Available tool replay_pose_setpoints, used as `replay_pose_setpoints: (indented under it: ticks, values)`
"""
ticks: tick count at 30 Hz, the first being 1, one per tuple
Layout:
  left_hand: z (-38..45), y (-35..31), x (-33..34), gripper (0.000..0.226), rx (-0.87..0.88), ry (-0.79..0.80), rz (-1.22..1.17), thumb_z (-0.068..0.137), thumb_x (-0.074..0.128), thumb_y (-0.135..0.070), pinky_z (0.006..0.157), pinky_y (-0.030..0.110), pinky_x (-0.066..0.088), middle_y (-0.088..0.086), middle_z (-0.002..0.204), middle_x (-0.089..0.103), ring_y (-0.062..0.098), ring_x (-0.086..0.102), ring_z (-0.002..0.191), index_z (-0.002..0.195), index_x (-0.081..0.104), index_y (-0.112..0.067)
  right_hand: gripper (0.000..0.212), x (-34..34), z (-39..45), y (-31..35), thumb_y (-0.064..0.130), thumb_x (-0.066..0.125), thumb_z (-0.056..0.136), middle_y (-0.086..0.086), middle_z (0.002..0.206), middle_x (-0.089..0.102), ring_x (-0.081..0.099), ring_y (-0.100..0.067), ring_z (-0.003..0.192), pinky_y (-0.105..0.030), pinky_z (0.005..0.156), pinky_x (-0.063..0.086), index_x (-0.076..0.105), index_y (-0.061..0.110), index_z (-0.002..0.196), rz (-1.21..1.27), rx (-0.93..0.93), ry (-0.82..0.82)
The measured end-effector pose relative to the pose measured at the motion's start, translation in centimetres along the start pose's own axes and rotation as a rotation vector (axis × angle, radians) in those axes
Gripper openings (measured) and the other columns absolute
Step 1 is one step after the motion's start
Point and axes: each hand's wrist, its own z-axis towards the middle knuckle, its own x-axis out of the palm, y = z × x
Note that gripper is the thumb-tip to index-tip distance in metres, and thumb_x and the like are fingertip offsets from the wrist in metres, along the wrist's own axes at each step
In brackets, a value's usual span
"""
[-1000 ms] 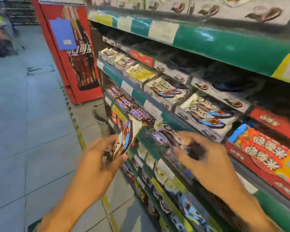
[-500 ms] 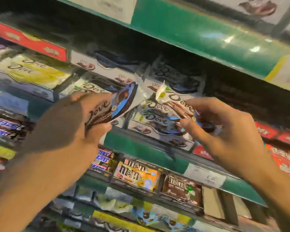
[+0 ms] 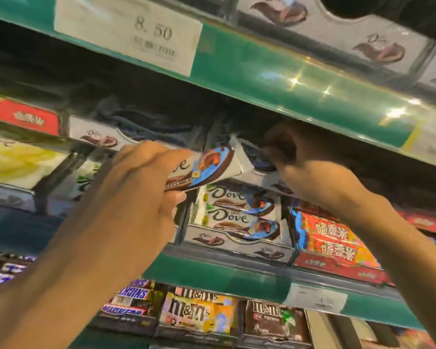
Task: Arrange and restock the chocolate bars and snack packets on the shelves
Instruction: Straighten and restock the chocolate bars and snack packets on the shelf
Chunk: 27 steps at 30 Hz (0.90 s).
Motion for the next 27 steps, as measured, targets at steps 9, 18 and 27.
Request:
replay_pose_setpoints:
  ticks: [9,18,27]
  values:
    - [1.1,1.1,0.6,0.056,0.060,-0.067,0.050,0.079,0.067,-0.013,0.090,0.038,0.037,-0.009,0.116,0.050,0.018,0.041,0.106,0.132,0.055,-0.025,0.049,0.4,-3.9,2.9,0.064,0.027,0.097,0.000,0.086,0.068,0.062,-0.027,0.077,-0.034,0.059,0.041,0.057,0.028,0.111,-0.135,-0.019,0.092]
    - [2.3,0.9,0.4,0.054,0.178,-0.075,0.122,0.076,0.068,-0.010,0.085,0.030,0.033,-0.004,0.109,0.052,0.017,0.040,0.099,0.128,0.058,-0.017,0.066,0.2,-2.4,2.0,0.080,0.033,0.085,0.009,0.134,0.060,0.061,-0.026,0.110,-0.032,0.074,0.046,0.019,0.047,0.141,-0.129,-0.044,0.247]
    - [3.7,-0.5,1.0,0.054,0.310,-0.015,0.198,0.069,0.073,-0.009,0.077,0.033,0.028,0.001,0.102,0.060,0.020,0.037,0.091,0.121,0.063,-0.018,0.087,-0.6,-4.0,1.5,0.067,0.066,0.076,0.020,0.134,0.054,0.052,-0.001,0.121,-0.009,0.092,0.042,0.033,0.034,0.150,0.247,-0.176,0.059]
